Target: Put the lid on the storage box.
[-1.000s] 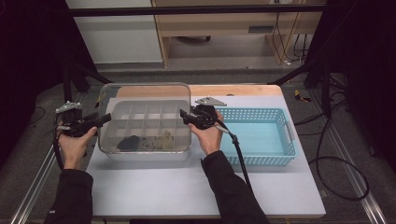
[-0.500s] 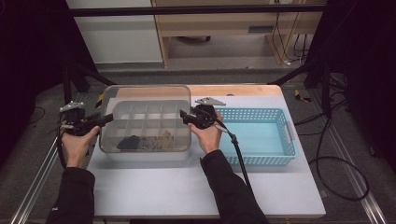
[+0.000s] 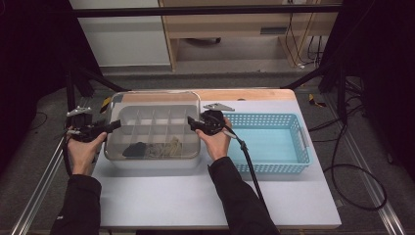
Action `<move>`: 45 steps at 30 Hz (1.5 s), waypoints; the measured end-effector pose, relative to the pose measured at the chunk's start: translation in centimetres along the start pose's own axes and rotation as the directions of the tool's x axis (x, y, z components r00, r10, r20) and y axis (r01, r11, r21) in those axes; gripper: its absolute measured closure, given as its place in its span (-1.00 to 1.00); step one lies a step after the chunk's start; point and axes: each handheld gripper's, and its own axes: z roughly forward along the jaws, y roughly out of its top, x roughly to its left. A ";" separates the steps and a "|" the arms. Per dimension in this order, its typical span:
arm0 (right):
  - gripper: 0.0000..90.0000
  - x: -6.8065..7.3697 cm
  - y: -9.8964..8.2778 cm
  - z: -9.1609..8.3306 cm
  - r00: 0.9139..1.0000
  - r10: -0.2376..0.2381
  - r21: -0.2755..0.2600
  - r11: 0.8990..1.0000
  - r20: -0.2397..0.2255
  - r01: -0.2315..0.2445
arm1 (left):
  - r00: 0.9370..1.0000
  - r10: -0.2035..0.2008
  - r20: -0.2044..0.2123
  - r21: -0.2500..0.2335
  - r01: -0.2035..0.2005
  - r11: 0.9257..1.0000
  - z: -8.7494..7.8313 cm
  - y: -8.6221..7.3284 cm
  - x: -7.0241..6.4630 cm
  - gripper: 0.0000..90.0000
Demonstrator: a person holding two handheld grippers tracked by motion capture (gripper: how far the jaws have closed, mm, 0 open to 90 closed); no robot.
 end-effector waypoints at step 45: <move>-0.07 -0.7 -1.1 2.2 0.998 0.067 0.060 0.996 0.018 -0.068 | 0.999 -0.046 0.003 0.072 0.045 0.996 2.4 -0.9 1.1 -0.25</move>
